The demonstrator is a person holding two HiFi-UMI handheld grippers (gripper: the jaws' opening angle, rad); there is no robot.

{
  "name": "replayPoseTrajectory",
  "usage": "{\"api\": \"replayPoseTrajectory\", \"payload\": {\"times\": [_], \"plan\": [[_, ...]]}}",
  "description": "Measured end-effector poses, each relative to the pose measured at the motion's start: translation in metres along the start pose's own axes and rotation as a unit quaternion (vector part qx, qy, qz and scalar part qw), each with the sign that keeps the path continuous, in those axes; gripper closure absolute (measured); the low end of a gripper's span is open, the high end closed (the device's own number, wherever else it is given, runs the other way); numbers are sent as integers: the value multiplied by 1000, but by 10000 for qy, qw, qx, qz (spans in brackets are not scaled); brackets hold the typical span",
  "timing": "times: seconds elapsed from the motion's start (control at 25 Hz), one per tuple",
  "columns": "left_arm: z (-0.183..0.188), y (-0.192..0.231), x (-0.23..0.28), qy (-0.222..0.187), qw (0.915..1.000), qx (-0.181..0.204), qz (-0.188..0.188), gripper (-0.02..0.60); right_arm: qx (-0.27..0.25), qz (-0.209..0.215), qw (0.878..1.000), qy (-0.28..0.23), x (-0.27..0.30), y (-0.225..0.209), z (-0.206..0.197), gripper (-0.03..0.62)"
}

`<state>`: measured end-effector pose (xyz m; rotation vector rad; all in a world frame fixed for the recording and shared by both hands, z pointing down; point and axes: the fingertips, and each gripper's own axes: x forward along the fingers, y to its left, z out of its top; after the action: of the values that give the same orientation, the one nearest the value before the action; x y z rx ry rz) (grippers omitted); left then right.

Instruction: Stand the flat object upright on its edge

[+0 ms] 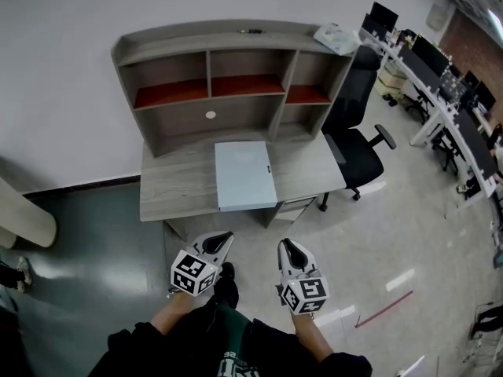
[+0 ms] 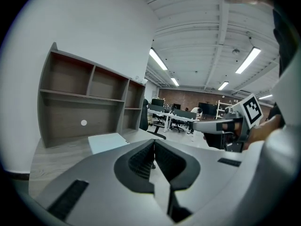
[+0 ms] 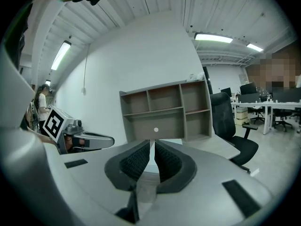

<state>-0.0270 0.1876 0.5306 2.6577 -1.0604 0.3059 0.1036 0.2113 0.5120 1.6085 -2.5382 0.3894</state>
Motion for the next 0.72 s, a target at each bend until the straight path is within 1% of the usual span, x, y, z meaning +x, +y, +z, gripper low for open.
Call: {"api": "replayPoseTrajectory", "payload": {"times": [0.4, 0.56, 0.72], "plan": [[38, 92, 77, 126, 9999, -20, -40, 569, 5, 68, 9999, 137, 123, -44, 38, 557], [48, 134, 99, 172, 9998, -68, 9, 569, 18, 148, 9996, 219, 173, -53, 48, 557], [56, 173, 111, 209, 9997, -122, 94, 569, 75, 171, 9993, 323, 211, -61, 50, 557]]}}
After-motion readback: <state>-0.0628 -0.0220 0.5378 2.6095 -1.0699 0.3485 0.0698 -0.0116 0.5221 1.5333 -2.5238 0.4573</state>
